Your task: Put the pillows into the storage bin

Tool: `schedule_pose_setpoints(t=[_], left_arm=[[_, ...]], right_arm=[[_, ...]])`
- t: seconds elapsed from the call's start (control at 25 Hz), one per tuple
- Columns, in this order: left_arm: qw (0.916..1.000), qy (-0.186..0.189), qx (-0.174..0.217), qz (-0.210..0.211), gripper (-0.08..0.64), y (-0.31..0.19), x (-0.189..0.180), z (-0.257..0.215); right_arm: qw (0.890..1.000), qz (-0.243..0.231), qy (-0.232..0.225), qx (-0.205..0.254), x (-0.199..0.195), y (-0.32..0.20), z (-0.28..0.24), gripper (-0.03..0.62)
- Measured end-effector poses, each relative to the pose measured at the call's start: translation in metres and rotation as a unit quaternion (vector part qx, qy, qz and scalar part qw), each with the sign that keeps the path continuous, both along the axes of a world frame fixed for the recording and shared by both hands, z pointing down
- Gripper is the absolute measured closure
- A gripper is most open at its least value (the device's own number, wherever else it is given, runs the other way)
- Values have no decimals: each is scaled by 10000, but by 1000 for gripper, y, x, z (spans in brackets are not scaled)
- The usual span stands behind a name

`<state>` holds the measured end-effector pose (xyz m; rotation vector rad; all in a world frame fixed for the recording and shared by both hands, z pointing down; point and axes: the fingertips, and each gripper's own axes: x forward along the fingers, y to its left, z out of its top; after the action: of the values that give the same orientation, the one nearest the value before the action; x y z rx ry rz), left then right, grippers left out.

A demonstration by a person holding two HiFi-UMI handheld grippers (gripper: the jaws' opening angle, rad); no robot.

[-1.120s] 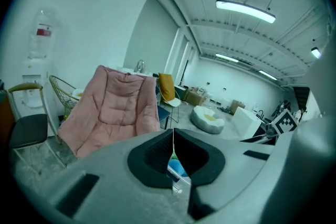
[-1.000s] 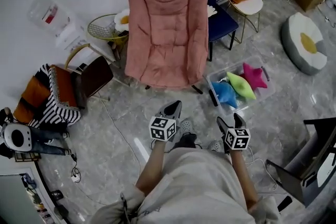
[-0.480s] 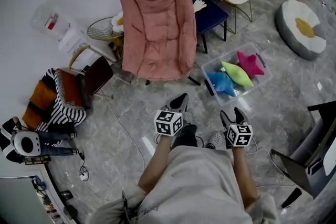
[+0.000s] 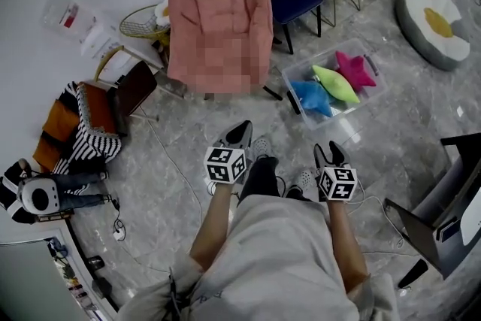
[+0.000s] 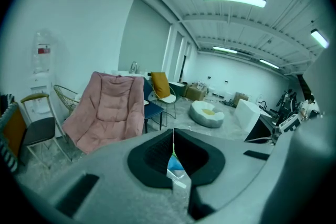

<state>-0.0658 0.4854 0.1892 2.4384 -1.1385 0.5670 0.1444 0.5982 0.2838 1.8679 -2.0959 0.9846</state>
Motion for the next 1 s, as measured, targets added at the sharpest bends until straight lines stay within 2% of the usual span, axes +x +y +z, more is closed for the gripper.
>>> schedule_pose_setpoints(t=[0.24,0.52,0.76,1.0], left_arm=[[9999,-6,106,-86,549,-6,2,-8],[9993,16,-126,-338,548,-3,-18,4],[9999,0,-9,-117,549,-5,-8,-1],[10000,56,-1,-36,548,6,-1,-1]], right_arm=[[10000,40,28,13,13,3,1,461],[9998,89,130,139,19,0,-8,520],[9994,261,157,165,28,1,-10,594],[9993,310,116,164,29,12,-11,594]])
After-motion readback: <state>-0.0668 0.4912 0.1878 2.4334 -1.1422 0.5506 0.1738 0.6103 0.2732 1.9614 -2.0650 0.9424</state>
